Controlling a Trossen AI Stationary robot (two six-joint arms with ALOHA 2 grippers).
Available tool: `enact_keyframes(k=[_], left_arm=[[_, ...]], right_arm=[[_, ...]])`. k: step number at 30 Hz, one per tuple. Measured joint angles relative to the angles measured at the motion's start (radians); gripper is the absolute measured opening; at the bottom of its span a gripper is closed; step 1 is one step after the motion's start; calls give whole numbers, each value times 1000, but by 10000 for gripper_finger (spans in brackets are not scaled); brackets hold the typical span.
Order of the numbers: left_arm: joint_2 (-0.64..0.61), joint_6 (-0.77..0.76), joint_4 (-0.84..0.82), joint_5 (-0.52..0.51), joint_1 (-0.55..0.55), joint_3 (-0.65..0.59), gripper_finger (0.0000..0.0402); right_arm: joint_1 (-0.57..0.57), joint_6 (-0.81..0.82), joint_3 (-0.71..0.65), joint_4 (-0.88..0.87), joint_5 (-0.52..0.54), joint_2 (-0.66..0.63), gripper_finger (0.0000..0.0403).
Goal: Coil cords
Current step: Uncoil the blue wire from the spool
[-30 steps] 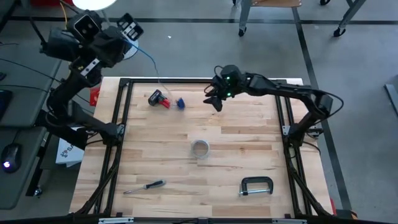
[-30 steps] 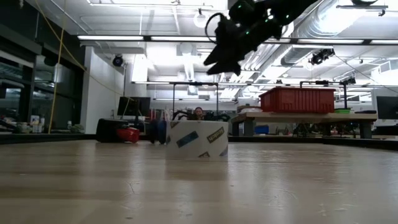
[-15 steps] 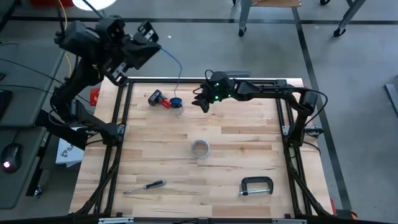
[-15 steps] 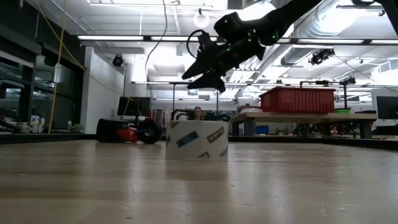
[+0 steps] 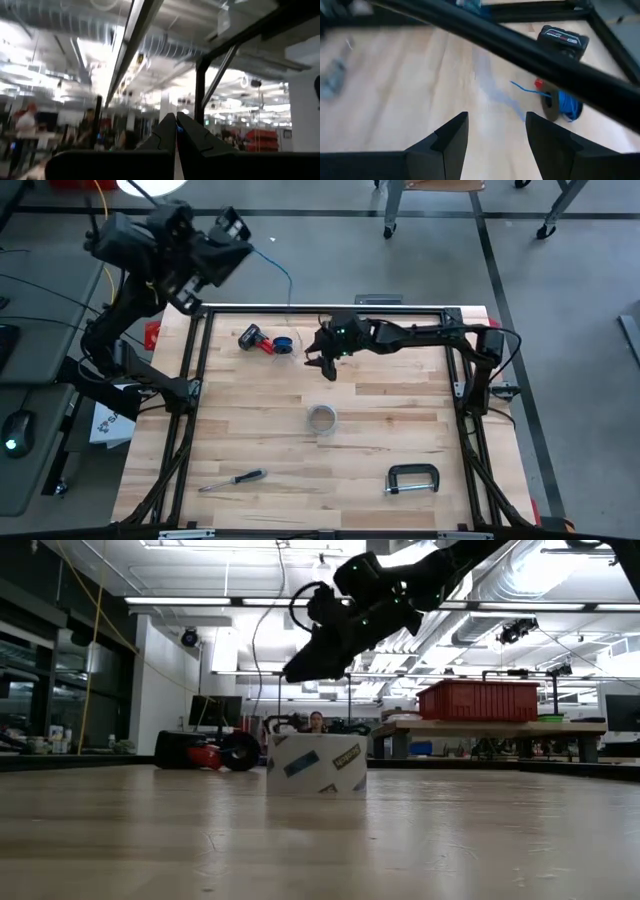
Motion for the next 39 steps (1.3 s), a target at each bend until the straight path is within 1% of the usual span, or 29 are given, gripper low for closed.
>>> enact_keyframes(k=[2, 5, 9, 11, 15, 22, 27, 32, 39], left_arm=[[0, -14, 32, -3, 0, 0, 0], [1, -20, 43, -9, 0, 0, 0], [1, -21, 44, -26, -1, 0, 0], [1, -20, 44, -36, -1, 0, 0], [1, -20, 53, -52, -2, 0, 0], [1, -9, 70, -54, -2, 0, 0], [1, -4, 73, -63, -2, 0, 0], [7, 16, 82, -89, -2, 0, 0], [33, 6, 81, -99, -2, -1, 0]], right_arm=[[23, -91, 0, -5, 48, 0, 190], [49, -174, 0, 16, 97, 0, 190], [67, -189, 0, 94, 214, 7, 190], [70, -170, 0, 125, 233, 9, 190], [75, -141, 0, 143, 232, 9, 190], [78, -182, 1, 209, 206, 35, 190], [79, -131, 1, 225, 183, 40, 190], [89, -145, 1, 244, 166, 41, 190], [90, -94, 0, 260, 168, 76, 190]])
